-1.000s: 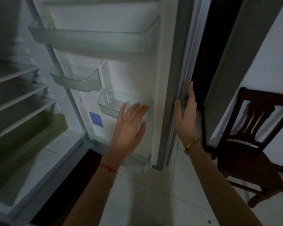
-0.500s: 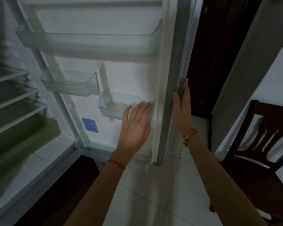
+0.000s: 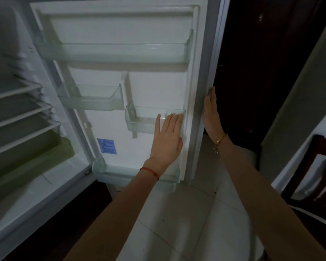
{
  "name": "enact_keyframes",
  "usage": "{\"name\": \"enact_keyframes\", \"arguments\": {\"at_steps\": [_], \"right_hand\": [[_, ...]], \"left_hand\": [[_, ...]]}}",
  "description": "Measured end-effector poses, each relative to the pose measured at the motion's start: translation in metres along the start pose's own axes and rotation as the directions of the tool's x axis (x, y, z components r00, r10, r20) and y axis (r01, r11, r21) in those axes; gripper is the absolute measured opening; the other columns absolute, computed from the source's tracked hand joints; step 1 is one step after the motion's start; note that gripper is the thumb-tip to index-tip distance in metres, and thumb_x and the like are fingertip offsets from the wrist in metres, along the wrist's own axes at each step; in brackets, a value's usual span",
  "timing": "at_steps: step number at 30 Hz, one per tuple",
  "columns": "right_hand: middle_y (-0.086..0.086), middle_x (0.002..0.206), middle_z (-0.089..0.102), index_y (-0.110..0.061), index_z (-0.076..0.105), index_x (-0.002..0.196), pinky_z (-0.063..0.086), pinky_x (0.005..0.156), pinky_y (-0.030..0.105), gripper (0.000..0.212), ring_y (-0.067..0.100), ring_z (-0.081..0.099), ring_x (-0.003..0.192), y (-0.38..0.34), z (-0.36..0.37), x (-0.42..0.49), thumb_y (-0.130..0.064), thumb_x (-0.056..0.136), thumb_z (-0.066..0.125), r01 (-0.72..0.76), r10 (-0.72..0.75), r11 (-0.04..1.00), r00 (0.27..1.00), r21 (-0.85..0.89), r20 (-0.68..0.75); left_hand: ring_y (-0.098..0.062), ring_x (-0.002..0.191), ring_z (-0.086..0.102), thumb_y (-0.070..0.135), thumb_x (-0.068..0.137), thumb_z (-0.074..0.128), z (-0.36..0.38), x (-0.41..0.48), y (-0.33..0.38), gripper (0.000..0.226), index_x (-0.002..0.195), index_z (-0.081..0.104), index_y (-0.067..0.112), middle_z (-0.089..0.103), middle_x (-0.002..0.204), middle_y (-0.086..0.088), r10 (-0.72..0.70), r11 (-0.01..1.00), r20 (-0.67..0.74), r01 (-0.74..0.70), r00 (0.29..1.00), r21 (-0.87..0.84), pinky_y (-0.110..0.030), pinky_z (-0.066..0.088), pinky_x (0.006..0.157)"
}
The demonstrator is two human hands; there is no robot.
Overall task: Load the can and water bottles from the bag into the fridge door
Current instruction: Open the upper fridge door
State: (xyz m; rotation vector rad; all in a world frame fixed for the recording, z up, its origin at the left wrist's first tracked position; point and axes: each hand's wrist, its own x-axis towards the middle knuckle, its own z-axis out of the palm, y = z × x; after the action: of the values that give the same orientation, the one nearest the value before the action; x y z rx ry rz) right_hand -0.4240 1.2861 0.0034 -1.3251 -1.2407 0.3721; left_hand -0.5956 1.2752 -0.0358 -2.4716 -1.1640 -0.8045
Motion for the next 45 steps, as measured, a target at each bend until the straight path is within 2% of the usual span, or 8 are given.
{"name": "enact_keyframes", "arguments": {"at_steps": [1,5,13,19,25,32,42,45], "right_hand": [[-0.002,0.163,-0.003,-0.017,-0.003,0.154,0.001,0.111,0.003,0.056,-0.001,0.003,0.143,0.002,-0.001,0.007,-0.034,0.106,0.02,-0.005,0.005,1.0,1.0,0.003,0.009],[-0.005,0.162,-0.002,-0.021,-0.003,0.153,0.002,0.122,0.026,0.056,0.006,0.004,0.148,0.015,-0.001,0.035,-0.039,0.105,0.019,-0.034,0.033,0.998,0.999,0.05,0.031],[-0.007,0.162,-0.001,-0.023,-0.004,0.153,0.004,0.111,0.017,0.056,0.007,0.005,0.148,0.026,0.006,0.082,-0.041,0.104,0.016,-0.101,0.094,0.99,0.993,0.102,0.075],[-0.006,0.162,-0.003,-0.024,-0.006,0.153,0.003,0.115,0.024,0.057,0.01,0.005,0.148,0.035,0.012,0.117,-0.045,0.103,0.013,-0.169,0.154,0.978,0.98,0.122,0.125],[-0.006,0.162,0.006,-0.029,0.0,0.154,0.008,0.123,0.038,0.061,0.012,0.012,0.148,0.045,0.018,0.153,-0.055,0.1,0.01,-0.217,0.194,0.966,0.968,0.142,0.161],[-0.001,0.16,0.018,-0.025,0.009,0.154,0.014,0.122,0.036,0.059,0.015,0.022,0.146,0.049,0.031,0.187,-0.051,0.101,0.008,-0.28,0.253,0.945,0.953,0.171,0.167],[-0.003,0.157,0.027,-0.027,0.014,0.153,0.023,0.12,0.034,0.056,0.014,0.03,0.142,0.081,0.043,0.219,-0.049,0.102,0.012,-0.167,0.138,0.973,0.974,0.16,0.178],[-0.007,0.158,0.026,-0.031,0.014,0.153,0.021,0.121,0.037,0.065,0.011,0.028,0.143,0.09,0.045,0.219,-0.061,0.096,0.016,-0.131,0.104,0.98,0.979,0.151,0.176]], "left_hand": [[-0.026,0.145,0.031,0.026,0.091,0.05,0.003,0.005,0.002,0.067,0.152,0.028,0.01,0.04,0.152,-0.009,-0.009,1.0,0.01,0.008,1.0,0.012,-0.054,0.004,0.121],[-0.027,0.146,0.03,0.027,0.089,0.052,0.016,0.026,0.008,0.071,0.152,0.025,0.008,0.039,0.153,-0.01,-0.041,0.998,0.035,0.04,0.999,0.043,-0.054,0.001,0.121],[-0.028,0.144,0.032,0.029,0.088,0.055,0.041,0.064,0.008,0.075,0.152,0.024,0.006,0.04,0.152,-0.012,-0.057,0.994,0.062,0.051,0.996,0.095,-0.052,0.002,0.121],[-0.03,0.146,0.028,0.031,0.09,0.051,0.056,0.091,0.001,0.074,0.152,0.023,0.002,0.036,0.155,-0.015,-0.031,0.997,0.084,0.024,0.996,0.079,-0.048,0.005,0.122],[-0.032,0.143,0.035,0.018,0.086,0.056,0.071,0.111,-0.01,0.065,0.146,0.037,-0.001,0.045,0.148,-0.018,0.015,0.998,0.019,-0.016,1.0,0.056,-0.042,0.009,0.122],[-0.034,0.134,0.047,0.015,0.079,0.065,0.095,0.134,-0.02,0.065,0.139,0.048,-0.003,0.055,0.139,-0.019,-0.003,0.997,-0.032,0.005,0.999,0.076,-0.042,0.021,0.12],[-0.031,0.126,0.055,0.022,0.073,0.068,0.125,0.163,-0.028,0.066,0.133,0.055,-0.001,0.06,0.133,-0.017,-0.089,0.993,-0.117,0.098,0.989,0.07,-0.04,0.026,0.115],[-0.031,0.127,0.055,0.021,0.075,0.064,0.131,0.163,-0.028,0.063,0.133,0.056,-0.002,0.06,0.134,-0.017,-0.091,0.991,-0.145,0.104,0.985,0.08,-0.04,0.025,0.115]]}}
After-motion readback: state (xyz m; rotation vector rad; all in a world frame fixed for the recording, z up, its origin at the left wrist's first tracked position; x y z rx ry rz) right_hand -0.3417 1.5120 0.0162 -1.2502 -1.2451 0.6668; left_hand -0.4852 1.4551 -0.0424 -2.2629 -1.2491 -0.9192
